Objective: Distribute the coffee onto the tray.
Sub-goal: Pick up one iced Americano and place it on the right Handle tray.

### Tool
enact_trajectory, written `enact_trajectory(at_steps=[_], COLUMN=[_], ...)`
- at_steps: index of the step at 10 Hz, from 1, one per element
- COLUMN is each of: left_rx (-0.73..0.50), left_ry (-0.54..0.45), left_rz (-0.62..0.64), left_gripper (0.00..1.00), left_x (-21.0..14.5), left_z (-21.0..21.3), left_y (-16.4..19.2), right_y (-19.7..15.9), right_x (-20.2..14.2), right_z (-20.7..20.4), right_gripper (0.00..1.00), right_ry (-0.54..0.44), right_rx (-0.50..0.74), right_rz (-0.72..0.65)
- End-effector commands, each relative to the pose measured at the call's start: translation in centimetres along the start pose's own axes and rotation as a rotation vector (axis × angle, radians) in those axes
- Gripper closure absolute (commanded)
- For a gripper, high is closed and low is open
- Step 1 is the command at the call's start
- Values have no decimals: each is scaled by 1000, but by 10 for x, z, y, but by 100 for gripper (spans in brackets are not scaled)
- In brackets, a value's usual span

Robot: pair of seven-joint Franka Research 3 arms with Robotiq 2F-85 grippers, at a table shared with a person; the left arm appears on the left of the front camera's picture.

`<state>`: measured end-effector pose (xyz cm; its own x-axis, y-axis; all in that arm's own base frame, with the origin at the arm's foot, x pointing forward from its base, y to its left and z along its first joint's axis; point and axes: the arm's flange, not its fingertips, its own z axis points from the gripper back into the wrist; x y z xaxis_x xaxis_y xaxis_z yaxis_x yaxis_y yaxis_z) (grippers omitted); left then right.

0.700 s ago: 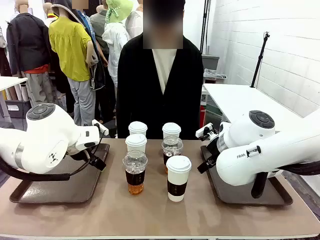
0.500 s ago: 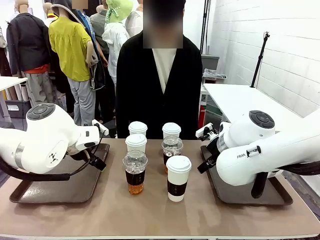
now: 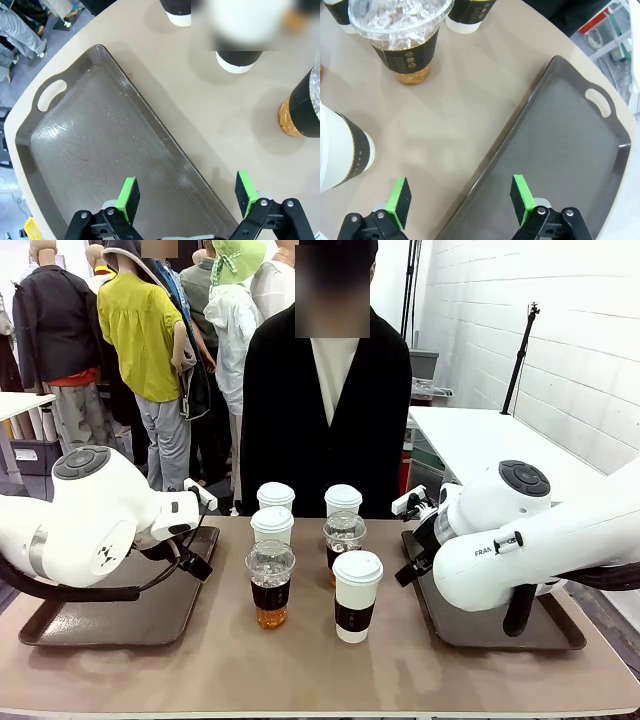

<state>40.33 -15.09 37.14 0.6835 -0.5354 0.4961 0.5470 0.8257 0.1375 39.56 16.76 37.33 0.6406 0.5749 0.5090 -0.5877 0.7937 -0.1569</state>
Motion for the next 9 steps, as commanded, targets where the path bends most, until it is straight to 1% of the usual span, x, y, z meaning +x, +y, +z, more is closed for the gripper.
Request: enact_trajectory(at_steps=[1, 5, 6, 9], left_rx=[0, 0, 16, 27], left_ry=[0, 0, 17, 29], left_rz=[0, 0, 0, -9], left_gripper=[0, 0, 0, 0], left_x=[0, 0, 6, 30], left_z=[0, 0, 7, 32], left_y=[0, 0, -10, -6], right_y=[0, 0, -6, -28], right_x=[0, 0, -6, 7], right_z=[0, 0, 12, 41], right_gripper=[0, 0, 0, 0], right_ry=[0, 0, 9, 13], right_rx=[0, 0, 2, -6], right_rz=[0, 0, -4, -14])
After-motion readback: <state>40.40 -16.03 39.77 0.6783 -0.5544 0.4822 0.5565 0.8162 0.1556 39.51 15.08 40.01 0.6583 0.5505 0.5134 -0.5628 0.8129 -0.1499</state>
